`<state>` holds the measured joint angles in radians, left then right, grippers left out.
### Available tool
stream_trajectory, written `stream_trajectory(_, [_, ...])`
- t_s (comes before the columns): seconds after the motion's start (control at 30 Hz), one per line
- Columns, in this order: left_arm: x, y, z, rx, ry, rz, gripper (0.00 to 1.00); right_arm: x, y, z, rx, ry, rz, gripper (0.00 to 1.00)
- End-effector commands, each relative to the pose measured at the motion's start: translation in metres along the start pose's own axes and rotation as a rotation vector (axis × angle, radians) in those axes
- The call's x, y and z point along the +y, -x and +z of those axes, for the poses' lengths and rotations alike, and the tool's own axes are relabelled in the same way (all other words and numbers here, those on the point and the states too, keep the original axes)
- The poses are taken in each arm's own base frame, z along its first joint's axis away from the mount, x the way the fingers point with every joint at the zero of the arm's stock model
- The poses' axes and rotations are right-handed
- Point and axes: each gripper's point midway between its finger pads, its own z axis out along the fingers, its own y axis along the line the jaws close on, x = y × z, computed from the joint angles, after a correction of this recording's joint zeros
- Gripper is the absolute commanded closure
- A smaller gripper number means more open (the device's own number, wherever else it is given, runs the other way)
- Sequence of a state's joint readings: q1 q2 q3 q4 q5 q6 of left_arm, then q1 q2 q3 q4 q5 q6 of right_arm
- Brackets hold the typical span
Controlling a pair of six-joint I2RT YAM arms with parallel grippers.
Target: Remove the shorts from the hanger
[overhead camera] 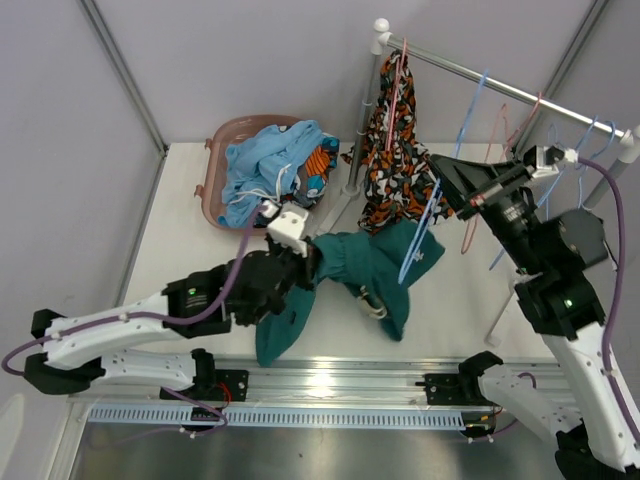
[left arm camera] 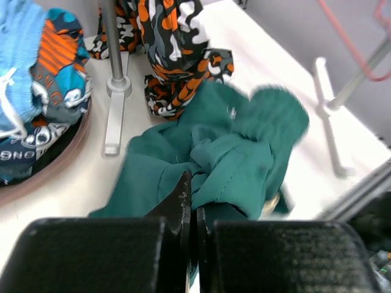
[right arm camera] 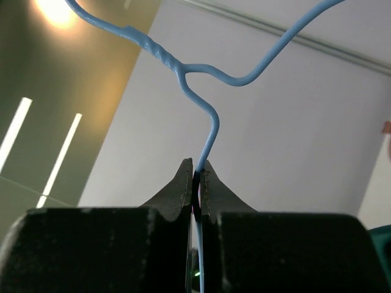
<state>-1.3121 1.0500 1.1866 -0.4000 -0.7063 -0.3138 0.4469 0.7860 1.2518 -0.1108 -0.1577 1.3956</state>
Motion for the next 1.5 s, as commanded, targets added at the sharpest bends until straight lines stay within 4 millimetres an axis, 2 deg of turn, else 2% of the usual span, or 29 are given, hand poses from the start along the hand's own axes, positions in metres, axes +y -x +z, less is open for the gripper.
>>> stream_trajectory(0.0, [0.029, -0.017, -0.024, 0.028, 0.106, -0.016, 1.0, -0.025, 0.014, 0.03, -0.034, -0.022, -0.169, 1.0])
stream_trajectory(0.13, [0.04, -0.038, -0.039, 0.053, 0.113, -0.046, 1.0, -0.046, 0.029, 0.057, -0.018, -0.024, -0.19, 1.0])
stream_trajectory(0.17, [0.043, -0.038, -0.043, 0.049, 0.11, -0.059, 1.0, -0.053, 0.036, 0.067, -0.024, -0.019, -0.192, 1.0])
stream_trajectory(0.2, [0.046, -0.048, -0.044, 0.066, 0.119, -0.046, 1.0, -0.056, 0.045, 0.07, -0.039, -0.023, -0.2, 1.0])
stream_trajectory(0.27, [0.05, -0.054, -0.046, 0.074, 0.123, -0.06, 1.0, -0.061, 0.057, 0.077, -0.059, -0.025, -0.203, 1.0])
stream_trajectory(0.3, [0.052, -0.059, -0.046, 0.083, 0.129, -0.06, 1.0, -0.07, 0.066, 0.082, -0.076, -0.045, -0.204, 1.0])
stream_trajectory(0.43, [0.053, -0.068, -0.046, 0.092, 0.127, -0.056, 1.0, -0.079, 0.088, 0.087, -0.123, -0.038, -0.197, 1.0])
stream_trajectory(0.63, [0.048, -0.081, -0.041, 0.115, 0.122, -0.036, 1.0, -0.089, 0.107, 0.088, -0.176, -0.055, -0.178, 1.0])
stream_trajectory(0.8, [0.048, -0.077, -0.041, 0.109, 0.118, -0.035, 1.0, -0.103, 0.114, 0.084, -0.207, -0.104, -0.141, 1.0])
stream_trajectory(1.03, [0.051, -0.057, -0.048, 0.073, 0.115, -0.046, 1.0, -0.15, 0.105, 0.062, -0.221, -0.21, -0.024, 1.0])
stream_trajectory(1.13, [0.053, -0.047, -0.05, 0.062, 0.117, -0.048, 1.0, -0.149, 0.1, 0.054, -0.222, -0.218, -0.023, 1.0])
stream_trajectory(1.23, [0.055, -0.038, -0.053, 0.041, 0.124, -0.051, 1.0, -0.13, 0.093, 0.049, -0.214, -0.195, -0.058, 0.98])
stream_trajectory(1.37, [0.06, -0.025, -0.055, 0.015, 0.141, -0.036, 1.0, -0.112, 0.088, 0.049, -0.188, -0.19, -0.113, 0.12])
stream_trajectory(1.4, [0.061, -0.022, -0.055, 0.012, 0.147, -0.031, 1.0, -0.109, 0.088, 0.048, -0.185, -0.195, -0.132, 0.04])
stream_trajectory(1.47, [0.065, -0.014, -0.055, 0.0, 0.159, -0.031, 1.0, -0.111, 0.086, 0.046, -0.173, -0.231, -0.131, 0.0])
